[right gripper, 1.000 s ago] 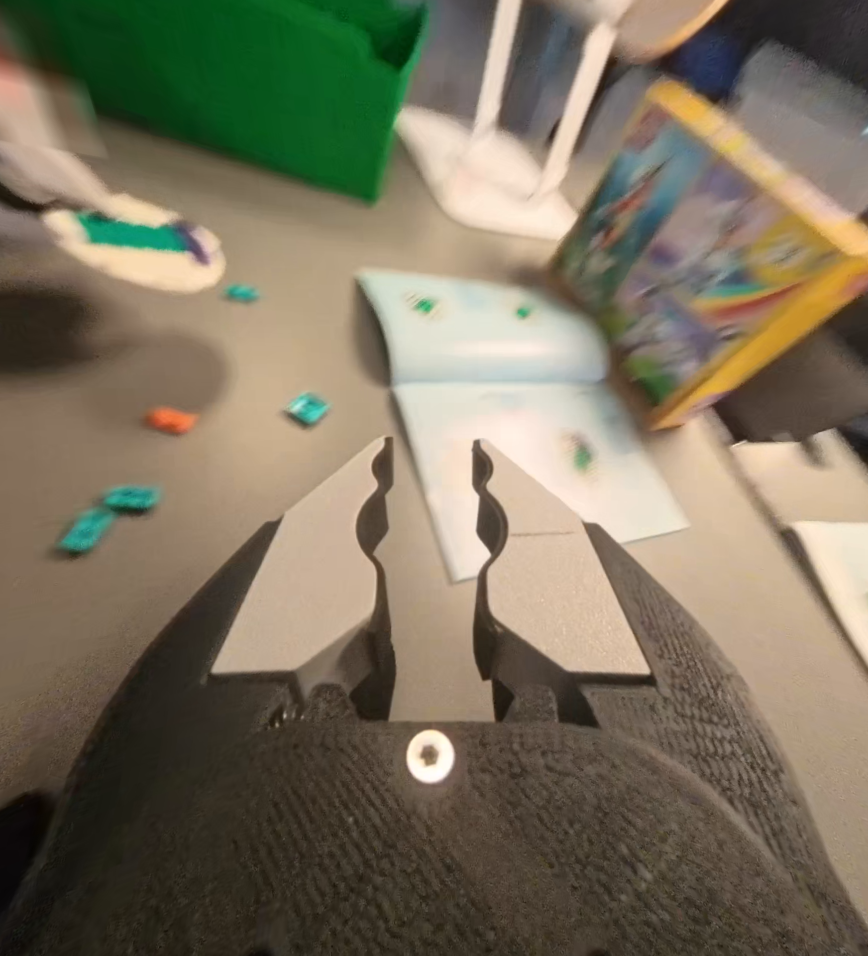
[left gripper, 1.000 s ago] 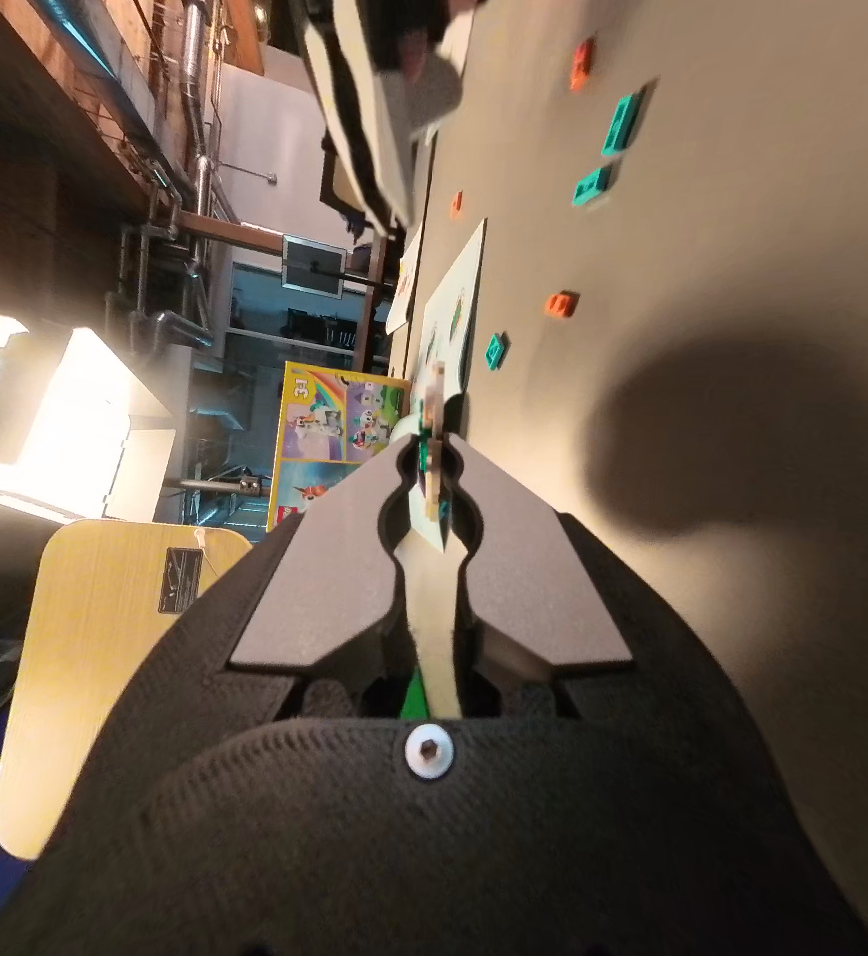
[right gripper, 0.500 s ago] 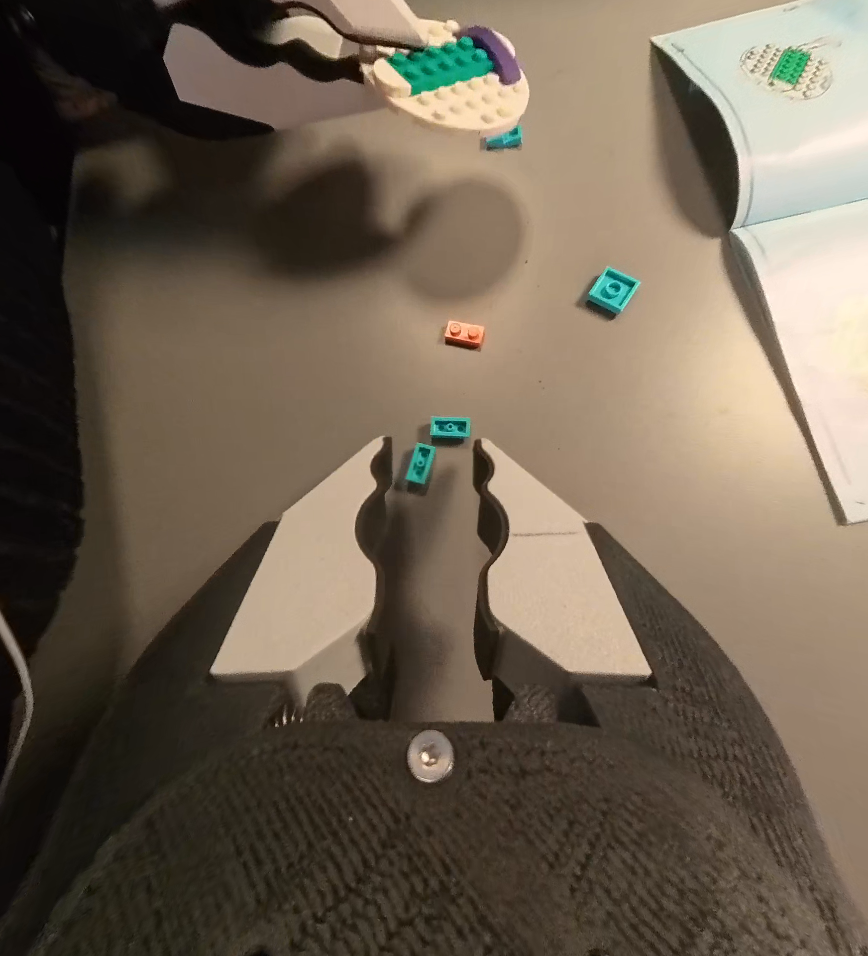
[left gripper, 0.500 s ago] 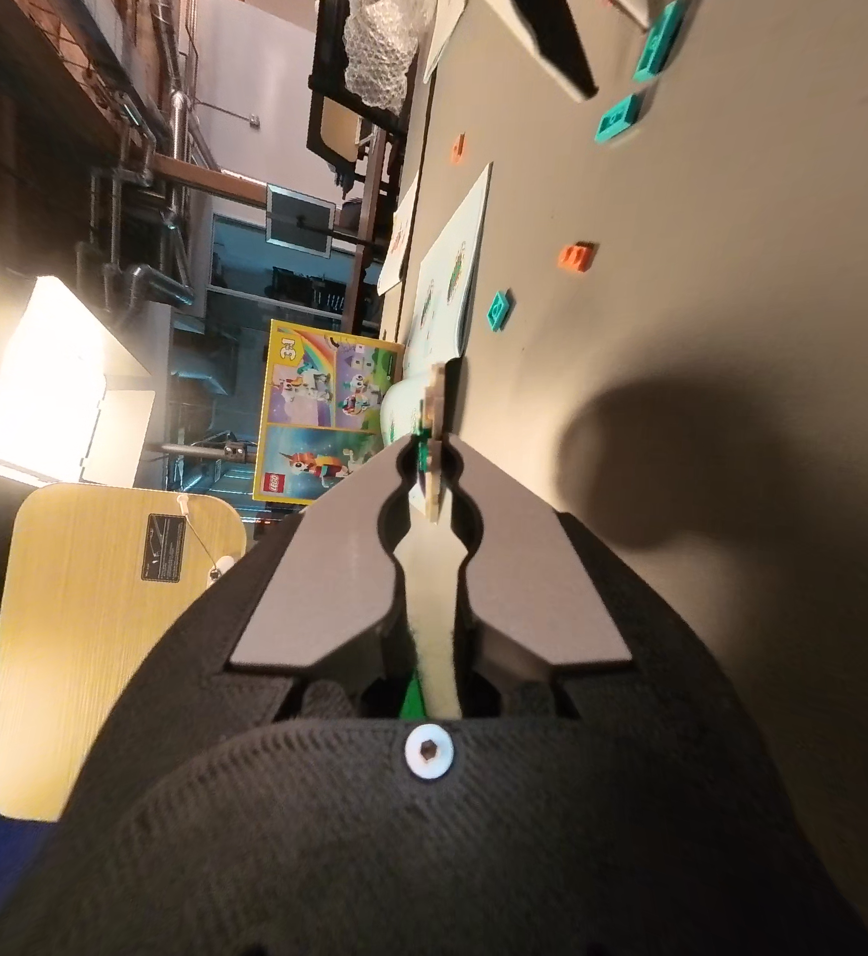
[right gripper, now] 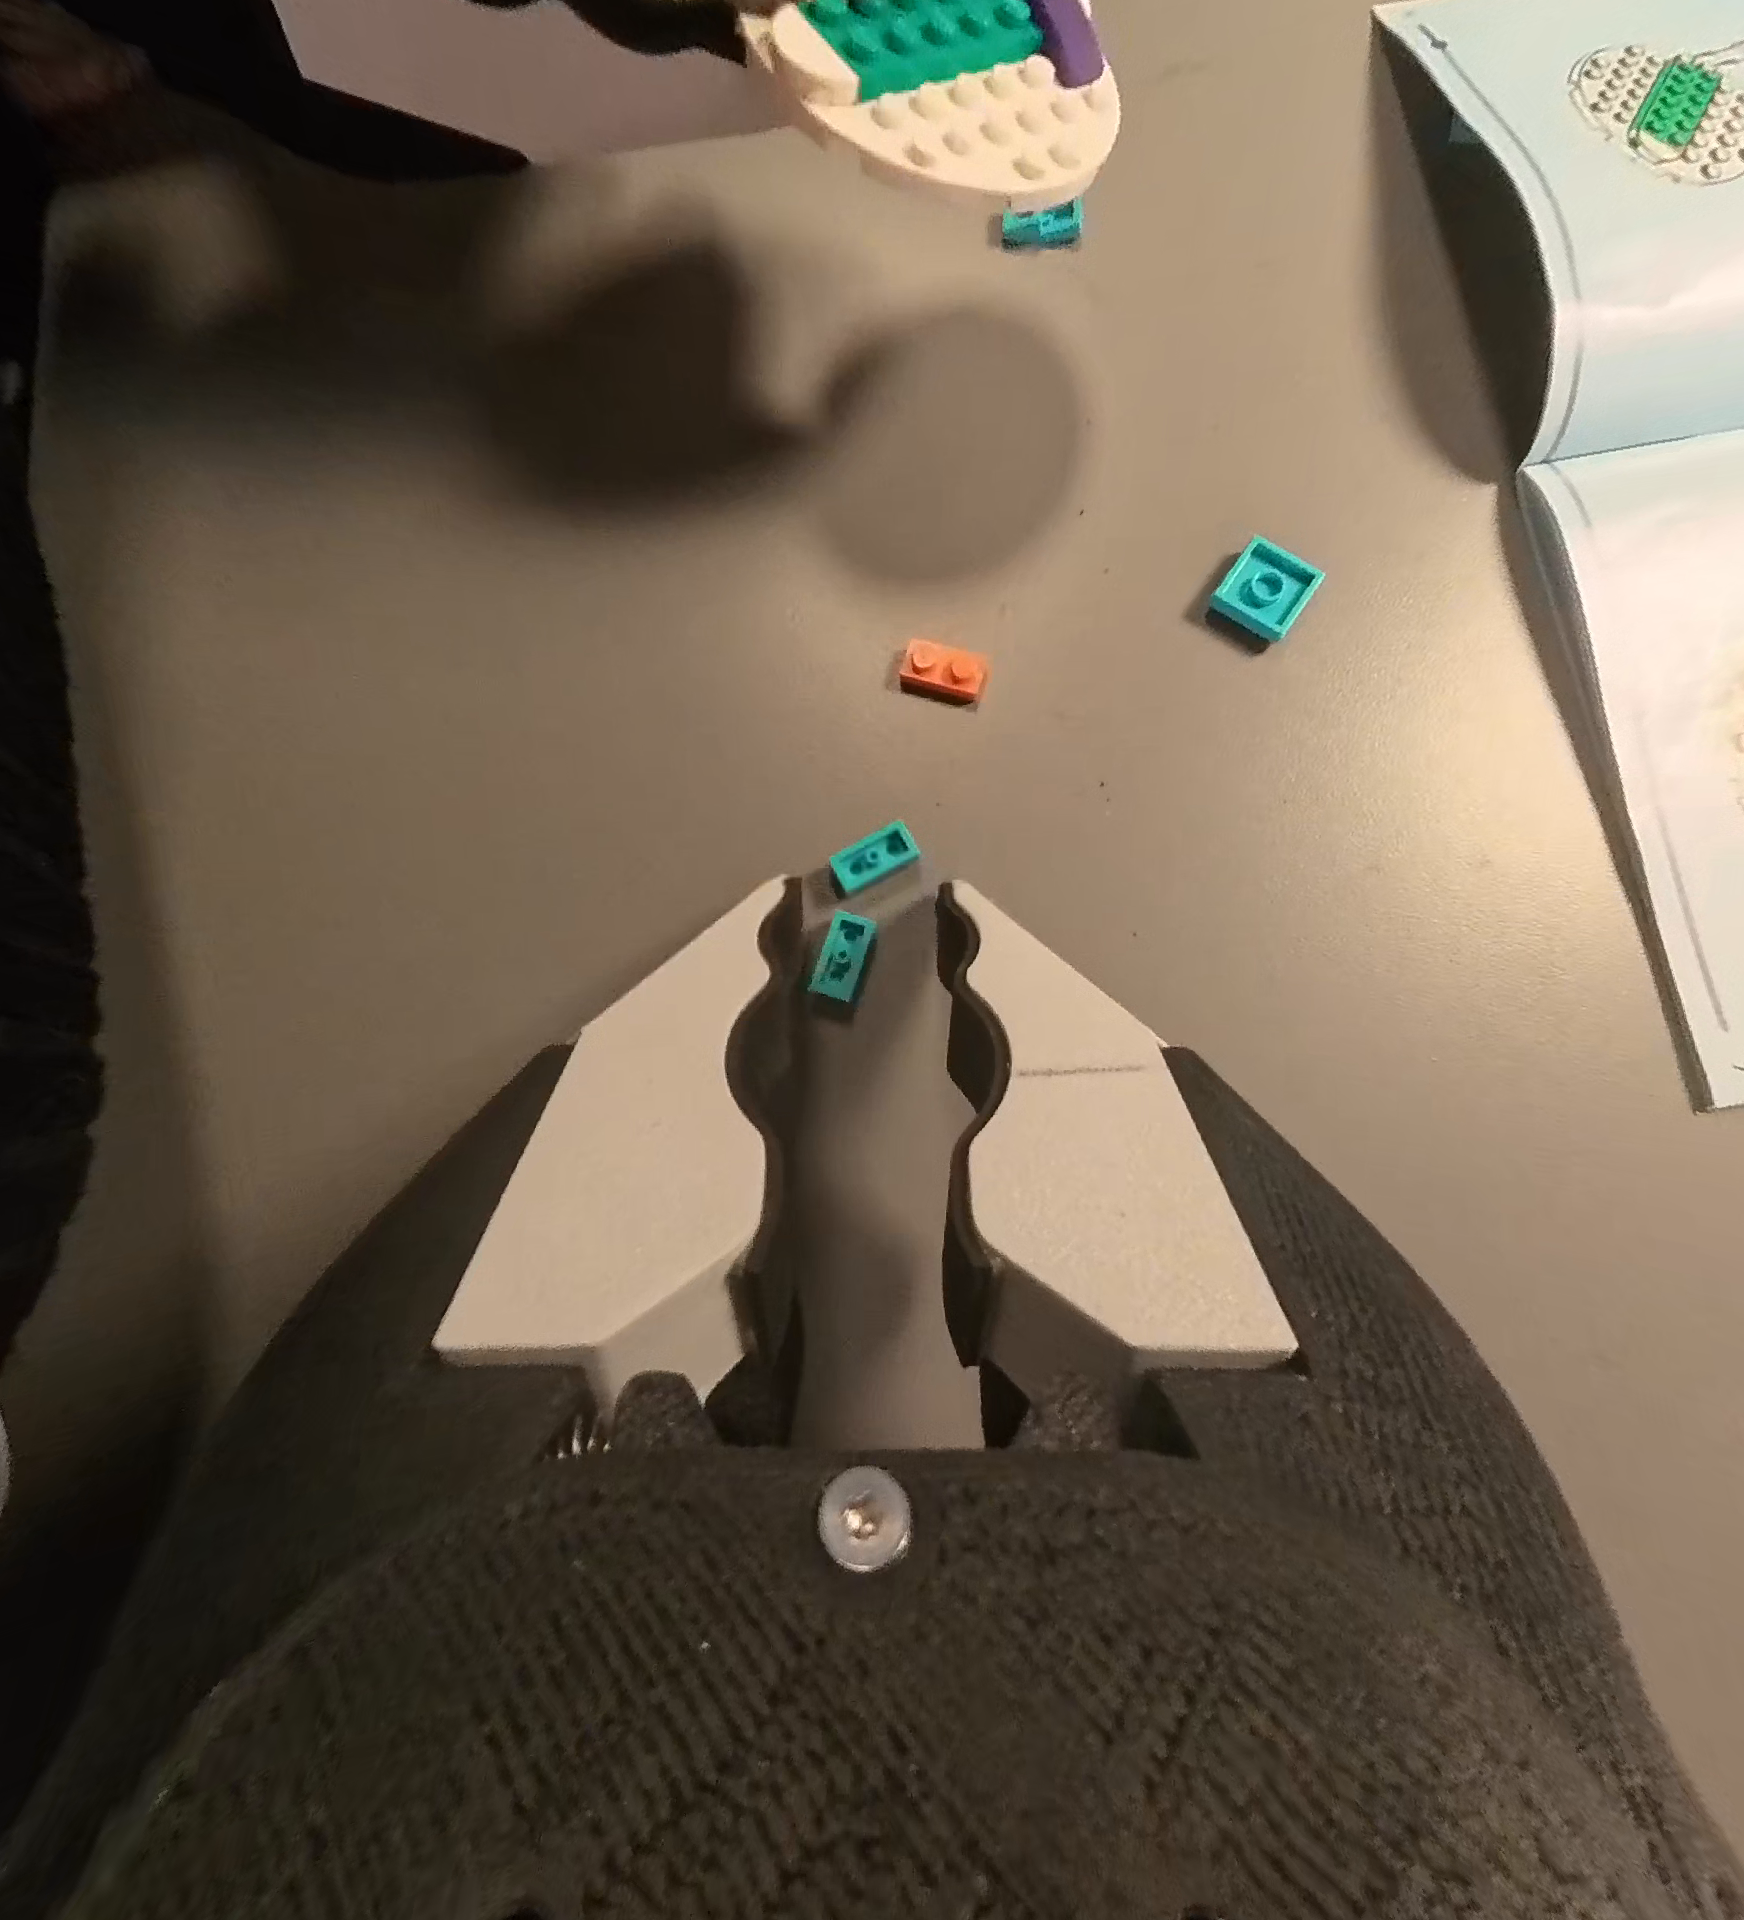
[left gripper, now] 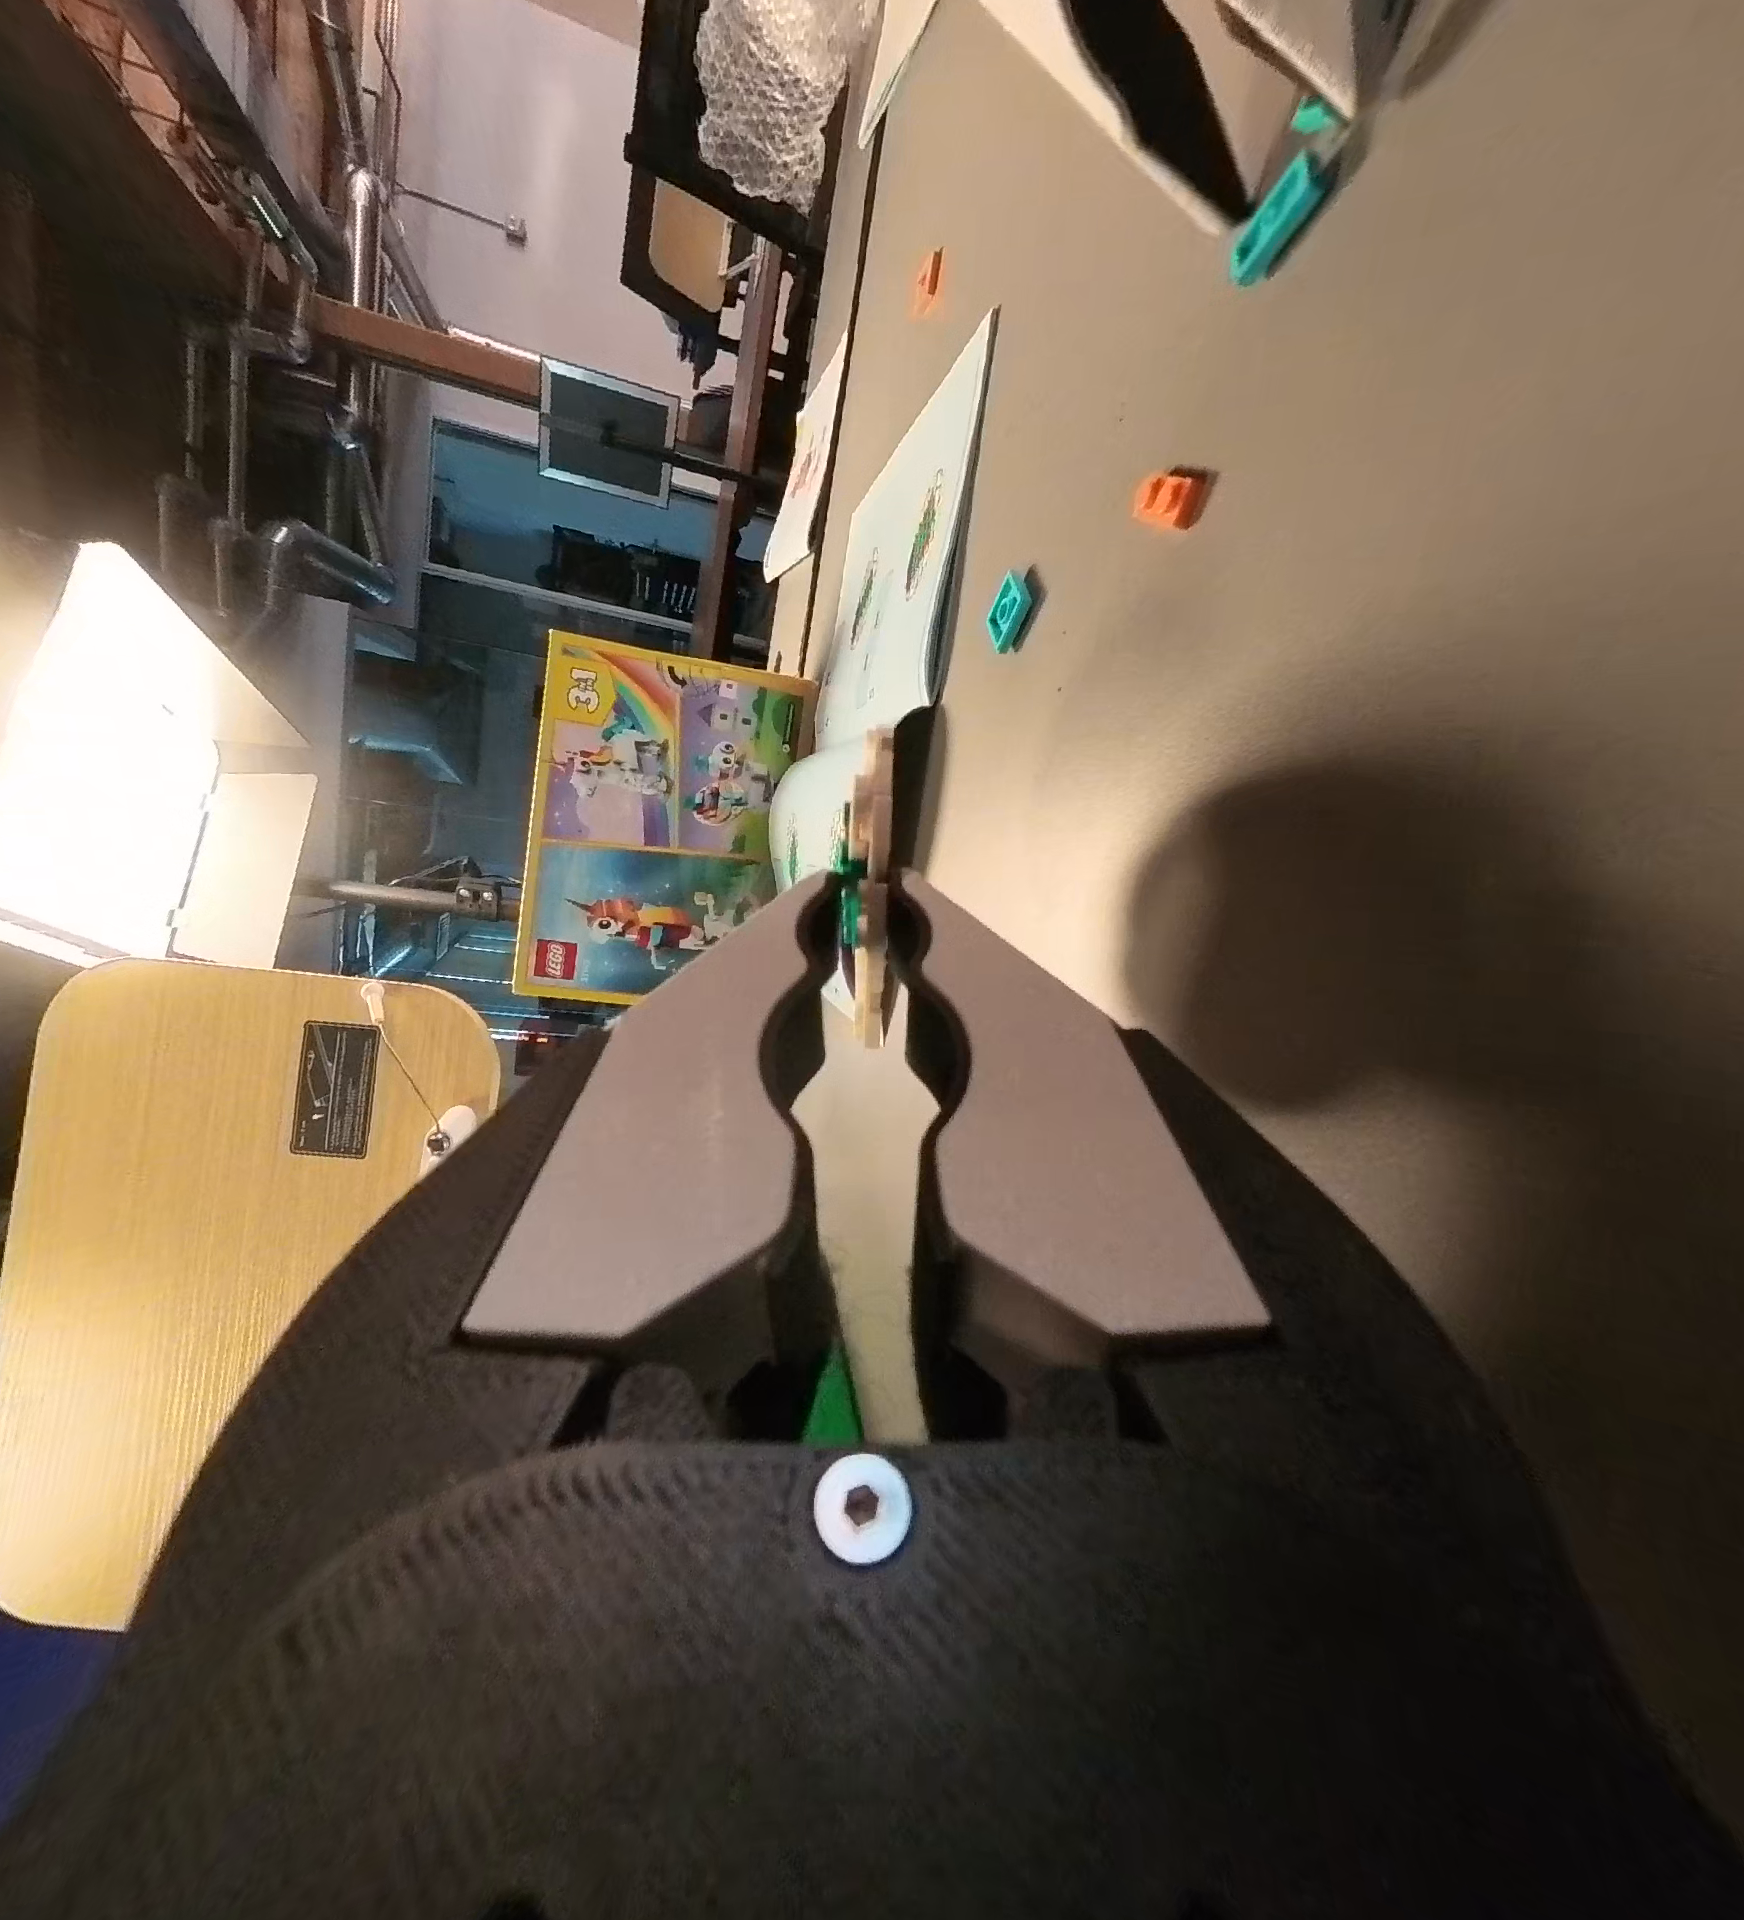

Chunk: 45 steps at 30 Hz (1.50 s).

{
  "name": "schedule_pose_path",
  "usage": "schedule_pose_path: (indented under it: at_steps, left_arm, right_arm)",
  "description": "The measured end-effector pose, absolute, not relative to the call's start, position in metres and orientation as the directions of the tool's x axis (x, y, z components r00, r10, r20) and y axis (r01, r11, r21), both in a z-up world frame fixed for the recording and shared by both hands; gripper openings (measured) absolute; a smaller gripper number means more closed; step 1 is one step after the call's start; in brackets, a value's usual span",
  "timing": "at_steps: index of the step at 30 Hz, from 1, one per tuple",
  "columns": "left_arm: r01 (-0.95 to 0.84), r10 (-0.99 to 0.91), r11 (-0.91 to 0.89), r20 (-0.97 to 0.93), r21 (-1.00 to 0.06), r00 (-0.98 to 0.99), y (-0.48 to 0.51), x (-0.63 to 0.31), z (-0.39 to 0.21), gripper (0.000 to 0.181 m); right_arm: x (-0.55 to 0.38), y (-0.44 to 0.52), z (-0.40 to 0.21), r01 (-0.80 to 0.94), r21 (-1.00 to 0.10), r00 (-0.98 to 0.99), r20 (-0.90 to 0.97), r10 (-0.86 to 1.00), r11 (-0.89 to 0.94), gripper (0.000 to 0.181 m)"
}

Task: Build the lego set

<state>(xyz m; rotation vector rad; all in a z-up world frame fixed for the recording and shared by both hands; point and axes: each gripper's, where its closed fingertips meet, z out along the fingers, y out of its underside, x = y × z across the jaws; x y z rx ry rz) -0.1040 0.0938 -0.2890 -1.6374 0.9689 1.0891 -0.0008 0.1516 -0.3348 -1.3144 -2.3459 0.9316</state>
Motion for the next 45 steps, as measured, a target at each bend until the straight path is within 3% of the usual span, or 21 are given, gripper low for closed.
schedule_pose_path:
  at_steps: [1, 16, 20, 23, 26, 29, 31, 34, 38, 45]
  left_arm:
    - [-0.925, -0.120, -0.275, -0.946, -0.261, 0.302, 0.094, -0.104, -0.289, 0.007]
    - [-0.932, -0.127, -0.247, -0.945, -0.265, 0.302, 0.096, -0.097, -0.290, 0.007]
    - [-0.933, -0.099, -0.233, -0.948, -0.275, 0.304, 0.097, -0.095, -0.284, 0.007]
    - [-0.941, -0.072, -0.210, -0.956, -0.263, 0.284, 0.100, -0.092, -0.273, 0.007]
    - [-0.953, -0.031, -0.193, -0.970, -0.232, 0.242, 0.106, -0.088, -0.255, 0.007]
    - [-0.963, -0.041, -0.218, -0.985, -0.157, 0.170, 0.113, -0.088, -0.243, 0.007]
    - [-0.970, -0.023, -0.228, -0.995, -0.086, 0.094, 0.119, -0.085, -0.230, 0.007]
    - [-0.980, -0.011, -0.186, -0.997, -0.075, 0.078, 0.125, -0.072, -0.214, 0.007]
    - [-0.984, -0.002, -0.159, -0.997, -0.079, 0.080, 0.129, -0.061, -0.203, 0.007]
    - [-0.989, 0.012, -0.134, -0.997, -0.071, 0.070, 0.133, -0.047, -0.197, 0.007]
  right_arm:
    - [0.000, 0.152, -0.335, 0.651, -0.660, -0.537, -0.052, 0.842, 0.375, 0.025]
    - [0.015, 0.151, -0.334, 0.683, -0.676, -0.389, -0.014, 0.921, 0.278, 0.013]
    - [0.011, 0.156, -0.333, 0.655, -0.653, -0.418, 0.104, 0.902, 0.379, 0.006]
    - [-0.009, 0.164, -0.304, 0.520, -0.633, -0.462, 0.356, 0.812, 0.573, 0.006]
    - [-0.034, 0.168, -0.260, 0.293, -0.454, -0.474, 0.695, 0.540, 0.841, 0.006]
    - [-0.052, 0.167, -0.225, 0.094, -0.055, -0.429, 0.899, 0.090, 0.994, 0.006]
    - [-0.060, 0.166, -0.210, -0.005, 0.231, -0.386, 0.897, -0.215, 0.973, 0.008]
    - [-0.066, 0.165, -0.203, -0.121, 0.475, -0.376, 0.791, -0.483, 0.872, 0.006]
    - [-0.067, 0.159, -0.196, -0.243, 0.682, -0.310, 0.619, -0.722, 0.689, 0.007]
    - [-0.064, 0.154, -0.195, -0.324, 0.813, -0.242, 0.423, -0.873, 0.483, 0.007]
